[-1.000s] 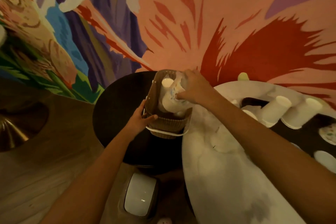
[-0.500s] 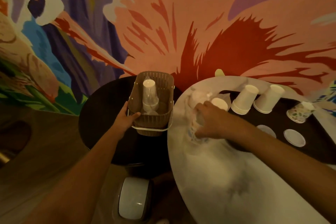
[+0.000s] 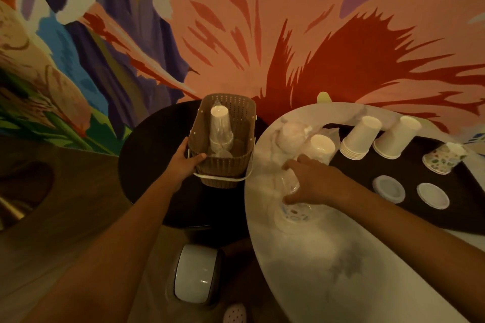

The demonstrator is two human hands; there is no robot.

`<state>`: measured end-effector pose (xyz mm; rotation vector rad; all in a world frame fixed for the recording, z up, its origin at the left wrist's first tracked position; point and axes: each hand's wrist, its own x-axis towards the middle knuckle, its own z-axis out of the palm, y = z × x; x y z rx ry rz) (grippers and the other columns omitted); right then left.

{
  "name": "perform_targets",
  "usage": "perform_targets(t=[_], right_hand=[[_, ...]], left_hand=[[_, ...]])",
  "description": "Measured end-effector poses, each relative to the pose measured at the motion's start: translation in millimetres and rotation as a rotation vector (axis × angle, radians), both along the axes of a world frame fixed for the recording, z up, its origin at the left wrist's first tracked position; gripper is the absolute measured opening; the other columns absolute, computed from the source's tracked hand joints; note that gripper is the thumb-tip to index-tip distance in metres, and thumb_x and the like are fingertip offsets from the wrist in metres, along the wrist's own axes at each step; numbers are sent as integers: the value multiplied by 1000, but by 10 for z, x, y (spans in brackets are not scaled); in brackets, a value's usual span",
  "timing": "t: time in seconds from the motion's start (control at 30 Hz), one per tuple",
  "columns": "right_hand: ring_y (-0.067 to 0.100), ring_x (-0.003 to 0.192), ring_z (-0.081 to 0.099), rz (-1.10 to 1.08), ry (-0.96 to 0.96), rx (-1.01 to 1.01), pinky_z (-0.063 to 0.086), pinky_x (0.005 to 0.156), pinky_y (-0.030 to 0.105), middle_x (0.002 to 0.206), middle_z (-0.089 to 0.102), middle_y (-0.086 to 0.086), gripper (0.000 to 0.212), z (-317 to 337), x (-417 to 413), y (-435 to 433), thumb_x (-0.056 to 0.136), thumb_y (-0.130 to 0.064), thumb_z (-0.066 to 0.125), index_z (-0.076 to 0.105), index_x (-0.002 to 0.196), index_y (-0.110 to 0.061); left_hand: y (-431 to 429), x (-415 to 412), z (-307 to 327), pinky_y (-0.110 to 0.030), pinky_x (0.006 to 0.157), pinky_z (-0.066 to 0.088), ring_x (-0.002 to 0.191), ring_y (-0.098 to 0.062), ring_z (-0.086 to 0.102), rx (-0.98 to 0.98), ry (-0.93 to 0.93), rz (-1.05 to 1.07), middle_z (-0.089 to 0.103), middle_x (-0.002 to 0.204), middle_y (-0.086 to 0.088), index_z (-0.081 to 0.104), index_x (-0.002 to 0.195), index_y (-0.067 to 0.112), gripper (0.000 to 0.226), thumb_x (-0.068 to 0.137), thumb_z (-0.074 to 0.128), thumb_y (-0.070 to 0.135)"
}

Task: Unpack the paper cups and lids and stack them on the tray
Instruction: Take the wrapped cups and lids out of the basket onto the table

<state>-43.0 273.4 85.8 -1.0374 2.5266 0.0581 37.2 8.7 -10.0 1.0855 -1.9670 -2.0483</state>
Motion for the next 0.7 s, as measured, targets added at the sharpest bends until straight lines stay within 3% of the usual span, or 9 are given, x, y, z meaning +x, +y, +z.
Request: perform_targets(t=[0.13,0.27,0.4,0.53,0.7], right_hand=[[20,113,49,15,17,-150,47,85,31,135,40,4,63,251,-123,-291,80,-42,64,37,133,-23],[19,101,52,40,-27,-280,49,86,35,122,50,6,48,332,-290,-763,80,-34,65,48,122,-17],[25,103,56,43,-86,-330,50,89,41,119,55,9,42,189,-467,-1254,82,-26,65,52,119,-11],[28,116,51,8,-103,-351,46,97,40,130,51,13,56,-192,-702,-1793,82,-25,65,44,131,-9],[32,135,30,-155,-119,-394,30,108,43,148,26,13,79,-613,-1017,-2233,79,-30,69,24,142,-14]], left_hand=[[-6,-5,1,-51,107,36,134,-31,35,-10,14,8,21,153,-7,13,147,28,77,87,59,14],[-33,-7,-18,-49,106,38,133,-29,35,-9,22,26,24,152,-6,15,147,27,77,86,60,12],[26,7,-5,-48,108,35,134,-27,35,12,58,30,26,151,-5,18,146,25,74,86,59,11],[1,7,-24,-44,107,37,129,-26,43,55,84,39,30,149,-5,16,146,25,72,88,56,9],[-16,11,-106,-35,97,42,128,-24,44,78,135,52,34,146,-3,21,144,23,69,87,56,4]])
